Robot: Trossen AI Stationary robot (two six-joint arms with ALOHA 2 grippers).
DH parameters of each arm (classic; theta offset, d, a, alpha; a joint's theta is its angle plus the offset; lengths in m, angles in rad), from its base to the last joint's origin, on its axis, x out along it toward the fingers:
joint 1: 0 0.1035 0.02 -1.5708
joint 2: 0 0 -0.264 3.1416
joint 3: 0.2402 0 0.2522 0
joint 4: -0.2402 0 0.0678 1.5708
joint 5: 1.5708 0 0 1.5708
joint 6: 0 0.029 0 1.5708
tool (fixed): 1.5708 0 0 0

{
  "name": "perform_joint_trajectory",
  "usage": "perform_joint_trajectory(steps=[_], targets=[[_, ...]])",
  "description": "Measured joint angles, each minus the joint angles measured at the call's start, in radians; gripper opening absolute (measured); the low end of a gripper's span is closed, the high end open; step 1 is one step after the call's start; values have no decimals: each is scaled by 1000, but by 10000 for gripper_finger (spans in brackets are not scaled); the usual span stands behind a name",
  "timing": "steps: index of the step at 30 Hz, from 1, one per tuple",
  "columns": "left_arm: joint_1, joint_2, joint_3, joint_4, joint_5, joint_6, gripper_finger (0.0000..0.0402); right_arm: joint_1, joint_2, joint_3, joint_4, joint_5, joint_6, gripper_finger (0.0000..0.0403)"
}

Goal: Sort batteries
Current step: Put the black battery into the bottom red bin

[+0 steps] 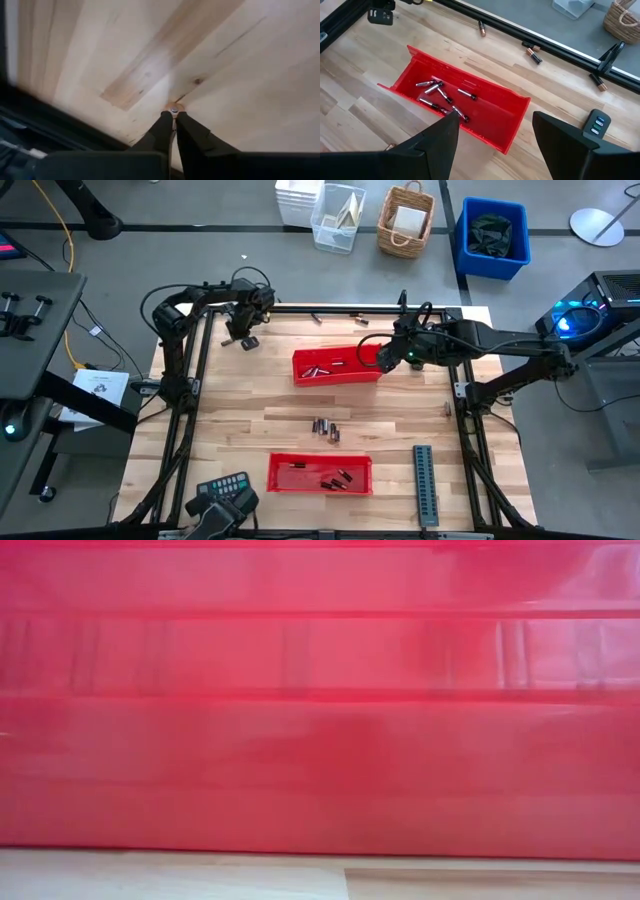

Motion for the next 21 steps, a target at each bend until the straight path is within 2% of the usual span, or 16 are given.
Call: perform_joint_trajectory(steps=[14, 21], targets=[[-2, 3, -2, -80, 0, 20, 153, 2, 0, 0, 0, -11, 0, 250], [-2, 3, -32, -56, 36, 71, 186, 2, 0, 0, 0, -11, 0, 250]])
